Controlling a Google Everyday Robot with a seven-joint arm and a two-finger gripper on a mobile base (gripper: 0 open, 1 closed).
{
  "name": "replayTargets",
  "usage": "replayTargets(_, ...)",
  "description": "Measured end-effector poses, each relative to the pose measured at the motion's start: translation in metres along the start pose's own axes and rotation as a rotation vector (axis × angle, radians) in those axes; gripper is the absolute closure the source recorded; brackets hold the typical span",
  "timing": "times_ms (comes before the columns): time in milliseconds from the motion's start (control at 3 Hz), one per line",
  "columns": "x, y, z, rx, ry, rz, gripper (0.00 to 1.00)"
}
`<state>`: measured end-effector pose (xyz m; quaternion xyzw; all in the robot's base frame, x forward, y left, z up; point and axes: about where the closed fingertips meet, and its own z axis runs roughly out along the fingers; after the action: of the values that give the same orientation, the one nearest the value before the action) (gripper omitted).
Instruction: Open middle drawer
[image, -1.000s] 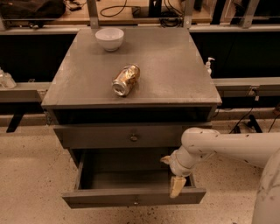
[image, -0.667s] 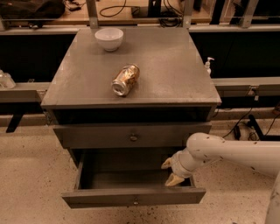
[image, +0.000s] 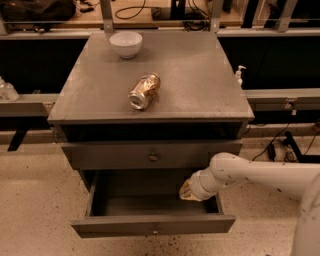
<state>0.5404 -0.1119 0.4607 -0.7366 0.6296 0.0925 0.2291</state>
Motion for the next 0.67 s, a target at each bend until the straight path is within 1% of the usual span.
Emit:
replayTargets(333, 0.000, -0.007, 0.035, -0.025, -0.039, 0.063, 1.00)
replayTargets(667, -0.003, -0.006, 0.065, -0.053, -0.069, 0.125, 1.00)
